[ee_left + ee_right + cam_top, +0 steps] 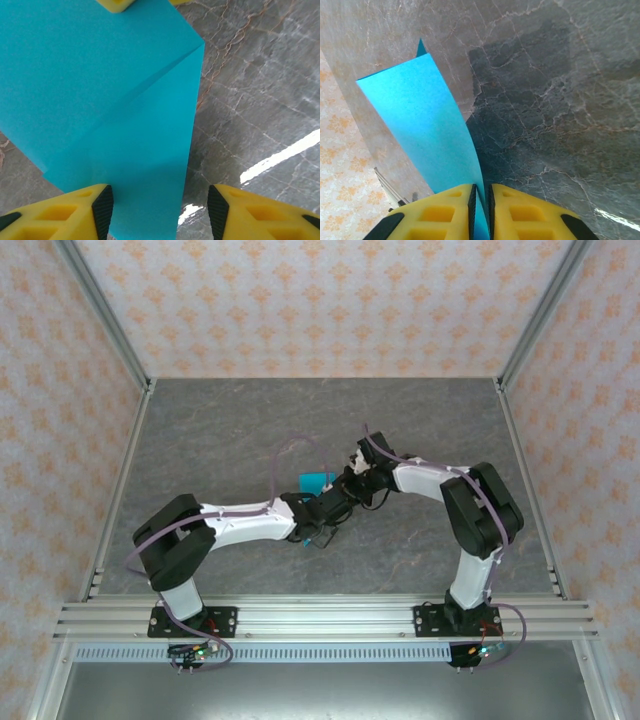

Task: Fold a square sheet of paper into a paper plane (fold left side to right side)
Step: Fold the wing for the fifth time at the center of the table.

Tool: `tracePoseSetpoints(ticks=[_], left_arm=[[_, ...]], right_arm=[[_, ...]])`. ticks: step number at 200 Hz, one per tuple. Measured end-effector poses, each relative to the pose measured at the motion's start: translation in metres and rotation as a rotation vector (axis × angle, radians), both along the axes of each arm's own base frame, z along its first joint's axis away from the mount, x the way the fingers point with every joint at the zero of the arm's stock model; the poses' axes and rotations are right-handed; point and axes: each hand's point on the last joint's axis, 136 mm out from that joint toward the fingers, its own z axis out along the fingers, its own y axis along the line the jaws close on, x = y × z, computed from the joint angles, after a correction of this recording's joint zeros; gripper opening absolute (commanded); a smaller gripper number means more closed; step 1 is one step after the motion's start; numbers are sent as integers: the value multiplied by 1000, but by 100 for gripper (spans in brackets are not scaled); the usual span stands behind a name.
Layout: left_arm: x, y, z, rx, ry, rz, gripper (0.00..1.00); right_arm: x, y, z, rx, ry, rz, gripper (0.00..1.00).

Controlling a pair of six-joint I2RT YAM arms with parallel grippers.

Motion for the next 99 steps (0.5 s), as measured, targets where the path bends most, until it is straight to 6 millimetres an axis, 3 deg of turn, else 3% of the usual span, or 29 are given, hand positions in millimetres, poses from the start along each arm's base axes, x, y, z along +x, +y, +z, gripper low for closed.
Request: tracePoseSetpoints(ticks=[99], left_arm=[[4, 8, -7, 104, -59, 3, 40]], right_arm=[[-1, 2, 1, -12, 20, 5, 19]])
